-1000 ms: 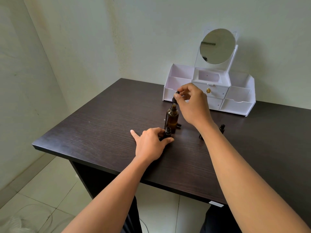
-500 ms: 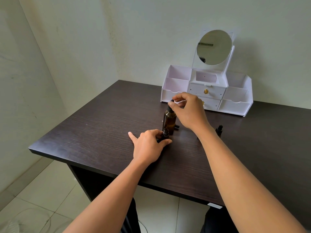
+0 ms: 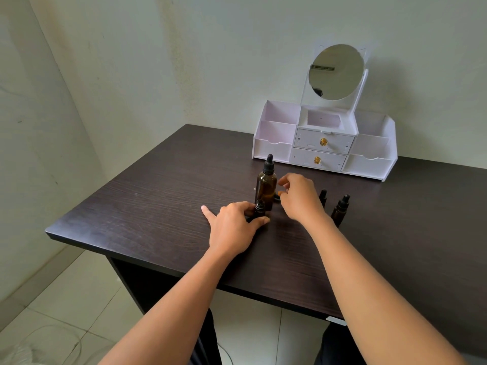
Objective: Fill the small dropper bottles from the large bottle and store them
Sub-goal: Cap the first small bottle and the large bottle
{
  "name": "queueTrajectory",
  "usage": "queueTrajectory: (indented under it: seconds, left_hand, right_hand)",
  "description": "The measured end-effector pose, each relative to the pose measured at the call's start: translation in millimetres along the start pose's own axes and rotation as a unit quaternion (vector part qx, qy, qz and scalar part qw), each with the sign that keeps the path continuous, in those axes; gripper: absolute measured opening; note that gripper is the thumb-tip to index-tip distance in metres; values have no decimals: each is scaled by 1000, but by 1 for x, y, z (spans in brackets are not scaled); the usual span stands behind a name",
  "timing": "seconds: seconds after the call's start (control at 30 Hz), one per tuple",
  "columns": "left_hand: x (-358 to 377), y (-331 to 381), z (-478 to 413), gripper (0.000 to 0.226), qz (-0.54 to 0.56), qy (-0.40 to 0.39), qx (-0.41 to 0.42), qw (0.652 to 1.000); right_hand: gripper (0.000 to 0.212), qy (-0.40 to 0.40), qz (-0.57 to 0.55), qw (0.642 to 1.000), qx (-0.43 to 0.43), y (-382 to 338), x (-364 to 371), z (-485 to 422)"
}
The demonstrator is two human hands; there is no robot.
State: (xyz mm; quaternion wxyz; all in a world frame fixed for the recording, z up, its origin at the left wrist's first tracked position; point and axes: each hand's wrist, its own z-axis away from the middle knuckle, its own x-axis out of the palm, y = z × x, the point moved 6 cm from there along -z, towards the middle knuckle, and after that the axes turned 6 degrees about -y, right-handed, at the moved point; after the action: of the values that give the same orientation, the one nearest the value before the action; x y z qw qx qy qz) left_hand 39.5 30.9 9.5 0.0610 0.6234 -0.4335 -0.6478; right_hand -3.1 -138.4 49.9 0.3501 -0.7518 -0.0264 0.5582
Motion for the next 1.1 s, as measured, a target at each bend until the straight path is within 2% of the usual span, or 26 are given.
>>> queueTrajectory:
  seconds: [0.1, 0.5, 0.57, 0.67, 0.87, 1.1]
  left_hand:
    - [0, 0, 0, 39, -5, -1, -1, 1000]
    - [-2, 2, 2, 36, 0, -5, -3, 1000]
    - [-2, 3, 3, 36, -5, -4, -1, 1000]
    - [-4, 4, 3, 35, -1, -1, 2, 1000]
    - [-3, 3, 3, 32, 8, 1, -3, 1000]
    - [-4, 3, 4, 35, 5, 3, -10, 1000]
  right_hand:
    - [30, -18, 34, 999, 13, 1, 7, 3]
    - [25, -6, 77, 997, 20, -1, 14, 4]
    - [22, 21, 48, 999, 11, 0, 11, 5]
    - [21, 101, -35, 993, -39, 1, -2, 7]
    - [27, 220, -160, 957, -102, -8, -49, 18]
    - [36, 246, -267, 921, -139, -24, -82, 38]
